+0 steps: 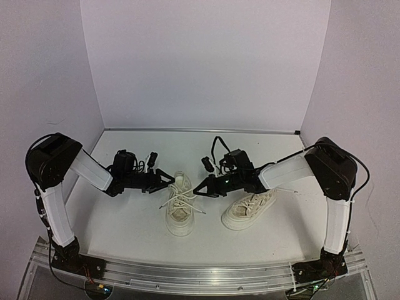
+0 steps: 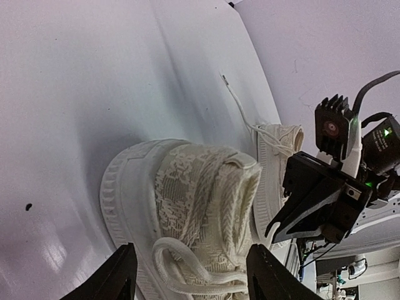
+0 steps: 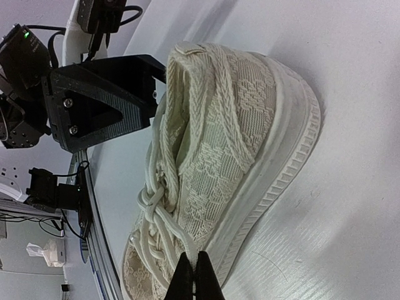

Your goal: Tie the shoes

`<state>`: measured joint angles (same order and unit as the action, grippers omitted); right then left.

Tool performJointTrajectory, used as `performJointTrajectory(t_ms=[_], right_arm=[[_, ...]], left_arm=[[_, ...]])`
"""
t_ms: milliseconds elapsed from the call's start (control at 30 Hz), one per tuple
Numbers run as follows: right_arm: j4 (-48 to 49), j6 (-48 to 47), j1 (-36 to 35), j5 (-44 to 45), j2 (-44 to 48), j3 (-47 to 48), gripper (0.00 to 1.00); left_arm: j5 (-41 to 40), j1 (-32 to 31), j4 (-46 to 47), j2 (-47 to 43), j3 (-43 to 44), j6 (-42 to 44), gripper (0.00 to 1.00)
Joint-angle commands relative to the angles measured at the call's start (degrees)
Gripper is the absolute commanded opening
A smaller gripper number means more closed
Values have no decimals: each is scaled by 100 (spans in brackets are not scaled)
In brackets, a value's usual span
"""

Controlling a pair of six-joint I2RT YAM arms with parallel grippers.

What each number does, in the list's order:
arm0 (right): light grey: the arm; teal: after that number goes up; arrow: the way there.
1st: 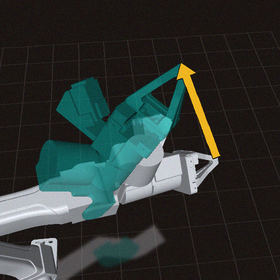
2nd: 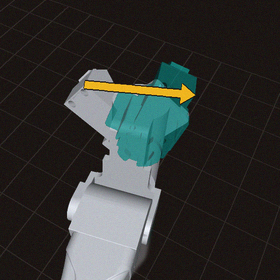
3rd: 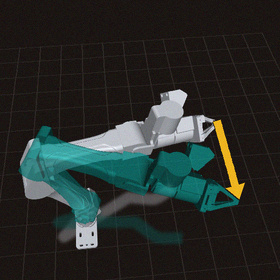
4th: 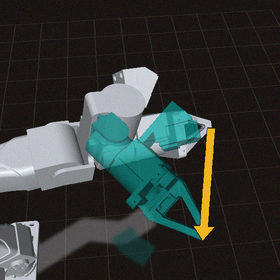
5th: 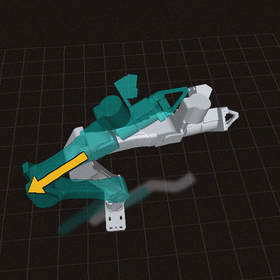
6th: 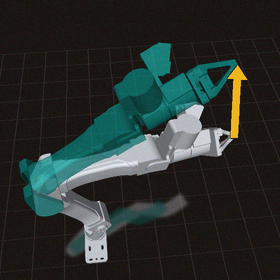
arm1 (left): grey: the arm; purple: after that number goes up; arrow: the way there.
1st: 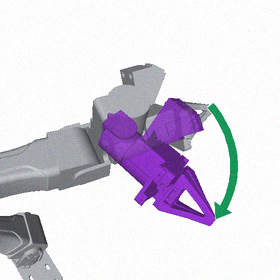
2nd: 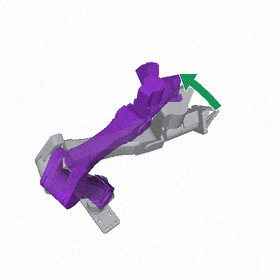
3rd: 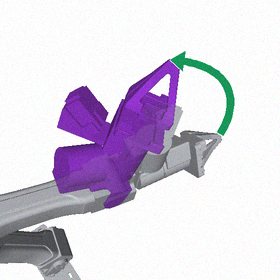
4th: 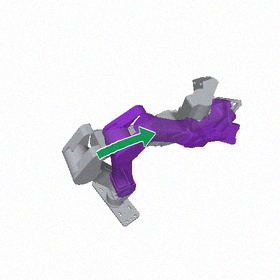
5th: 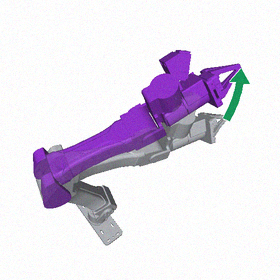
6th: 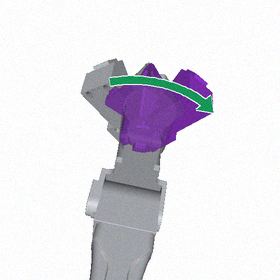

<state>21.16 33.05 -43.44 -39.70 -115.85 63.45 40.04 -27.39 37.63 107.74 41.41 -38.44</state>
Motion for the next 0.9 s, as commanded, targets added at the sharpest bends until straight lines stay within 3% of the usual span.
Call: performJointTrajectory(t_ms=[0, 300, 867], right_arm=[[81, -33, -34, 42, -51, 220, 0], [46, -57, -37, 77, -34, 228, 0], [170, 130, -33, 554, 223, -230, 0]], left_arm=[[181, -46, 813, 122, -74, -396, 60], [358, -47, 1523, 389, -208, -839, 54], [-92, 8, 1205, -184, -613, -592, 2]])
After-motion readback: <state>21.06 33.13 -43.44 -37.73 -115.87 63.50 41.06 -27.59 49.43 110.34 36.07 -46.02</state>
